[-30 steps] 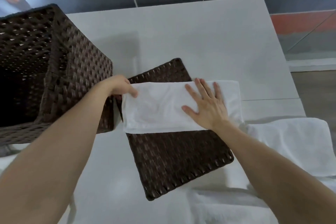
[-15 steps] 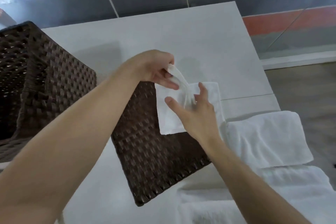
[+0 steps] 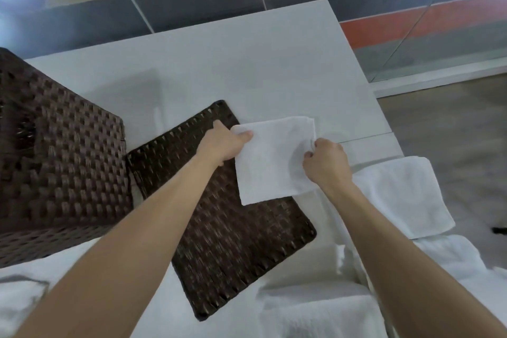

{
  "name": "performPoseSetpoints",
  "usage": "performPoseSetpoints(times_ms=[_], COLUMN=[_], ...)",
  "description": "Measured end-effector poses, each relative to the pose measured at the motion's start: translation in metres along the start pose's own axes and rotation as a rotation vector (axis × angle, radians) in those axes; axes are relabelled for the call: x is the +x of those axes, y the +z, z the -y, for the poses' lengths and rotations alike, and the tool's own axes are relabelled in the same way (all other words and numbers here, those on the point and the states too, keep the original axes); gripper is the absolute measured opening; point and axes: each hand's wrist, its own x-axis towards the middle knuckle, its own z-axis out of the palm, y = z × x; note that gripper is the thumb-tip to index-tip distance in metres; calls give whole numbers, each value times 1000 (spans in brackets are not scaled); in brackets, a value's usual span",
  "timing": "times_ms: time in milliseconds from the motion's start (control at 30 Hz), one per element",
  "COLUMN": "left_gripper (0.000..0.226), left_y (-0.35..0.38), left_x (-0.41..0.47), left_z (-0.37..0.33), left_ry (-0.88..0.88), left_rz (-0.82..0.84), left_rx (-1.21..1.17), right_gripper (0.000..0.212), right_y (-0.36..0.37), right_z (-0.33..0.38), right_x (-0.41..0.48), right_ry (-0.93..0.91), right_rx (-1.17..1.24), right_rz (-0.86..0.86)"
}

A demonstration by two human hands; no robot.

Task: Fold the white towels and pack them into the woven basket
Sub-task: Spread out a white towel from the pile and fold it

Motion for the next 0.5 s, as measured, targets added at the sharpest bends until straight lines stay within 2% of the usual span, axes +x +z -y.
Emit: performPoseSetpoints(times_ms=[67, 167, 267, 300, 367, 433, 500], left_gripper=[99, 67, 58, 53, 44, 55, 81], left_y=[13, 31, 36, 36, 34, 29, 22], left_x=[0, 1, -2, -4, -8, -11, -15], left_z=[5, 9, 5, 2, -4, -9, -15], left_ry=[-70, -130, -172, -174, -176, -179, -175], left_rz=[58, 37, 32, 40, 57, 59, 75], left_rx=[-176, -402, -531, -558, -610, -635, -671], right_gripper=[20, 14, 11, 19, 39, 49, 71], right_y=[5, 9, 8, 5, -3, -9, 1], right_z=[-3, -3, 2, 3, 5, 5, 2], right_x=[5, 7, 6, 2, -17, -50, -84], right_ry=[-38, -44, -58, -118, -351, -617, -750], right_rx=[-29, -40, -96, -125, -75, 4, -74], right_rz=[7, 24, -9, -82, -254, -342, -302])
